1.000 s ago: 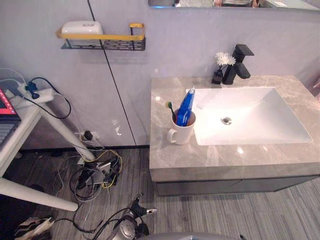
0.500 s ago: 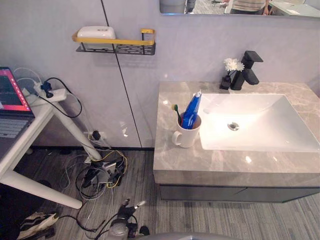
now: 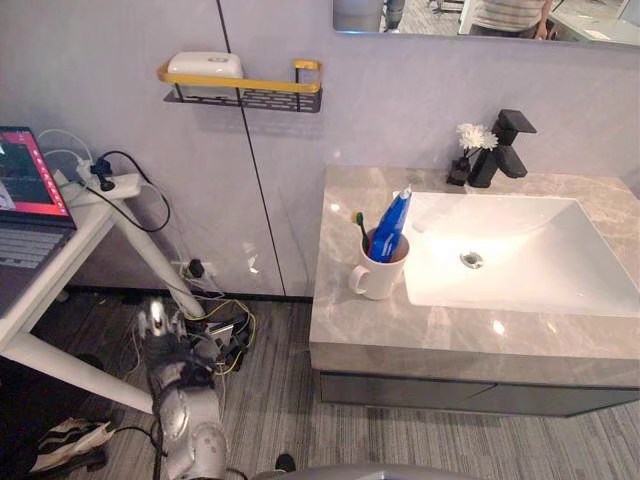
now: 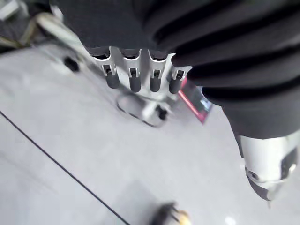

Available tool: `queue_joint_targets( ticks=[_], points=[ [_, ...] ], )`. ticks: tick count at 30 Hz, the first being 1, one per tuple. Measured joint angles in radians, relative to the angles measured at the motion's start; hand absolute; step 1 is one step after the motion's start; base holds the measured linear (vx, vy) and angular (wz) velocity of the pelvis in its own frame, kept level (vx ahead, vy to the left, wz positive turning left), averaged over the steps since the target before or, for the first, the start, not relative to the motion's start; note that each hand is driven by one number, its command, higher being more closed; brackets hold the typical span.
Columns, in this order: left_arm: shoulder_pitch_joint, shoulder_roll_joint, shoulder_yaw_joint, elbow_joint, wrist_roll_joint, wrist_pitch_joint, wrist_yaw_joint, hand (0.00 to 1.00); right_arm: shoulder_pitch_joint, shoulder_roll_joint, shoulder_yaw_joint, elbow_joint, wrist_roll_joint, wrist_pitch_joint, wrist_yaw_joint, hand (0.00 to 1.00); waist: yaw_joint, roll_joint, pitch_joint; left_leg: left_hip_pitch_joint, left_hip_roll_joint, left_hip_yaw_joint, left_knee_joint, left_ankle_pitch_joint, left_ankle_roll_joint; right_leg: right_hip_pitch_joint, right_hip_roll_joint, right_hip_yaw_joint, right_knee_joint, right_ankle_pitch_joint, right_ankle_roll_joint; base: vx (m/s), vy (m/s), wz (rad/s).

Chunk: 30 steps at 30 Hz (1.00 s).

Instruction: Organize washtable

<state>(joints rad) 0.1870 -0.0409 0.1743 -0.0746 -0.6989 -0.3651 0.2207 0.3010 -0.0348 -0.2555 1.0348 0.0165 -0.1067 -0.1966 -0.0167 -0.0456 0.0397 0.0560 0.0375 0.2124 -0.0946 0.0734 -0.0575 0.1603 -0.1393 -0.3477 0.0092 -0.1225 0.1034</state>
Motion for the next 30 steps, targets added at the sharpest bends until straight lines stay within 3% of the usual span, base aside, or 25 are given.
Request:
queue_joint_targets(
  ticks=[3, 4, 8, 18, 19, 27, 30],
  points=[
    [-0.010, -0.001, -0.125, -0.186, 0.002, -0.035, -0.024, 0.00, 0.002, -0.004, 0.000, 0.011, 0.000, -0.004, 0.000, 0.00, -0.001, 0.003, -0.012, -0.001, 0.000, 0.000, 0.000, 0.001, 0.001, 0.000, 0.000, 0.003, 0.003, 0.001, -0.001, 0.00, 0.000, 0.00],
    [-0.040, -0.001, -0.239, -0.269, 0.002, -0.046, -0.056, 0.00, 0.002, -0.008, -0.005, 0.027, 0.000, -0.016, 0.001, 0.00, -0.001, 0.008, -0.017, -0.001, 0.000, 0.000, 0.000, 0.003, 0.002, -0.001, -0.001, 0.005, 0.008, 0.001, -0.001, -0.03, 0.028, -0.02],
    [-0.083, 0.009, -0.473, -0.325, 0.000, -0.048, -0.131, 0.00, 0.003, -0.017, -0.007, 0.035, 0.000, -0.019, 0.001, 0.00, -0.006, 0.017, -0.021, -0.001, 0.000, 0.008, -0.009, 0.003, 0.005, -0.014, -0.004, 0.010, 0.019, 0.001, -0.001, -0.05, 0.034, -0.04],
    [-0.189, 0.053, -0.653, -0.321, -0.040, -0.010, -0.205, 0.00, 0.011, -0.027, -0.003, 0.035, 0.001, -0.019, -0.001, 0.00, -0.006, 0.021, -0.023, -0.010, 0.000, 0.014, -0.010, 0.003, 0.007, -0.019, -0.005, 0.014, 0.021, 0.002, 0.000, 0.00, 0.003, -0.01],
    [-0.199, 0.053, -0.669, -0.320, -0.040, -0.002, -0.211, 1.00, 0.011, -0.026, -0.001, 0.035, 0.001, -0.019, -0.001, 0.00, -0.006, 0.021, -0.023, -0.011, 0.000, 0.011, -0.009, 0.004, 0.008, -0.019, -0.005, 0.012, 0.020, 0.002, 0.000, 0.03, -0.010, 0.06],
    [-0.226, 0.064, -0.768, -0.252, -0.040, 0.021, -0.233, 1.00, 0.011, -0.030, 0.018, 0.035, 0.001, -0.023, -0.006, 0.00, -0.005, 0.019, -0.023, -0.015, -0.001, 0.003, -0.010, 0.005, 0.008, -0.018, -0.005, 0.007, 0.020, 0.002, 0.000, 0.01, -0.004, 0.03],
    [-0.234, 0.113, -0.813, -0.183, -0.037, 0.046, -0.249, 1.00, 0.009, -0.030, 0.028, 0.026, 0.001, -0.023, -0.014, 0.00, -0.007, 0.017, -0.023, -0.002, -0.001, 0.002, -0.010, 0.006, 0.009, -0.012, -0.004, 0.006, 0.016, 0.002, 0.000, 0.00, 0.000, 0.00]
  ],
)
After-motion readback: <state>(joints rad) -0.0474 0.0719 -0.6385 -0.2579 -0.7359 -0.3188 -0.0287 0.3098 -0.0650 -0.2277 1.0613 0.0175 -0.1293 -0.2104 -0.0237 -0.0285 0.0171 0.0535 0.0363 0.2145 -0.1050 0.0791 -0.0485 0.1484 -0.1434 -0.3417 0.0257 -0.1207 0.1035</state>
